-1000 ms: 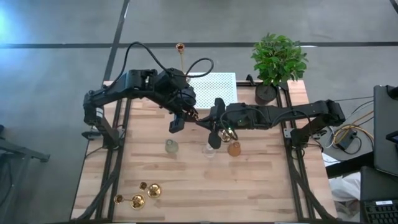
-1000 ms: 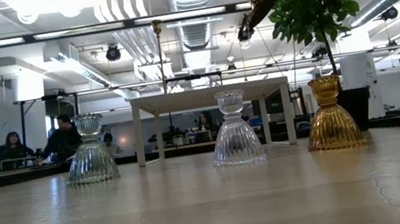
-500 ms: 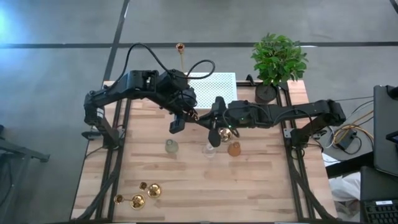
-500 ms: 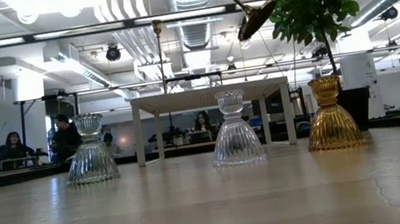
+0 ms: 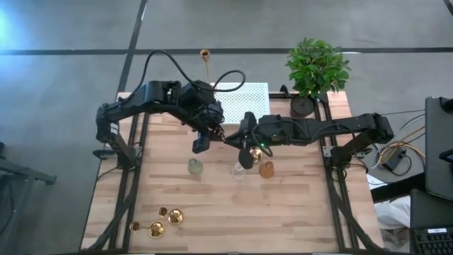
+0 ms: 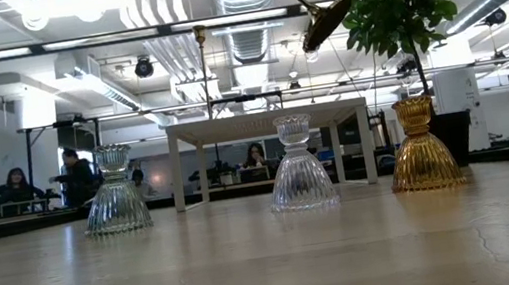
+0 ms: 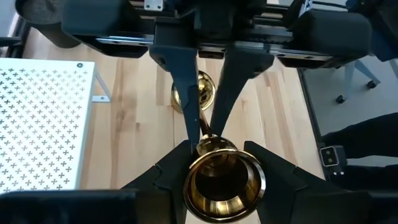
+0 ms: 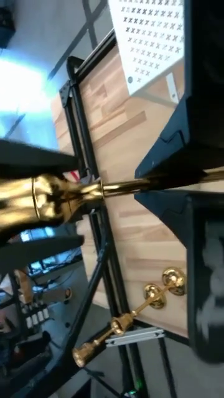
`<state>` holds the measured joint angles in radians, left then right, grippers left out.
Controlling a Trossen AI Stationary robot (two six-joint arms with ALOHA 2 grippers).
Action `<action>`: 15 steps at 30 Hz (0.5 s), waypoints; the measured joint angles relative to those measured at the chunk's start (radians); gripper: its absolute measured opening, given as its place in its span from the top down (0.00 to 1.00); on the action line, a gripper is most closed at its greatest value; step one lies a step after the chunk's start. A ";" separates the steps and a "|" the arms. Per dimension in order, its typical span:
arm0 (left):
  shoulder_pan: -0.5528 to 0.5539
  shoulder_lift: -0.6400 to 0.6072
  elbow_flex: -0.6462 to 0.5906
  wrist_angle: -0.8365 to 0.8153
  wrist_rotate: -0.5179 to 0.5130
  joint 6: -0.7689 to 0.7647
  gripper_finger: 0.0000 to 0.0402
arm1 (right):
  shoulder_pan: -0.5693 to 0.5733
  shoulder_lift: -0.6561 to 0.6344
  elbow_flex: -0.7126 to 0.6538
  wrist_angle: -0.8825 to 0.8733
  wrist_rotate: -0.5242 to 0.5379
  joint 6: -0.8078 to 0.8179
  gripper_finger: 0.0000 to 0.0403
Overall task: Pick & Place candle stick holders
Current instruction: Align the gold candle holder with the other gold candle holder on the shelf
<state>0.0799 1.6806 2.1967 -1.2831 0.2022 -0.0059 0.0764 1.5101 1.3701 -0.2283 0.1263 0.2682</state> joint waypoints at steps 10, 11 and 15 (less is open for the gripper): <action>0.001 0.000 -0.003 0.016 0.009 -0.043 0.60 | 0.007 0.000 0.000 -0.012 0.003 0.001 0.97; 0.001 0.000 -0.003 0.019 0.008 -0.045 0.59 | 0.007 0.000 -0.002 -0.020 0.003 0.001 0.97; 0.001 -0.001 -0.004 0.032 0.017 -0.040 0.50 | 0.007 0.004 -0.004 -0.023 0.003 -0.002 0.98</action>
<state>0.0807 1.6798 2.1929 -1.2515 0.2190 -0.0460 0.0830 1.5139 1.3663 -0.2511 0.1292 0.2665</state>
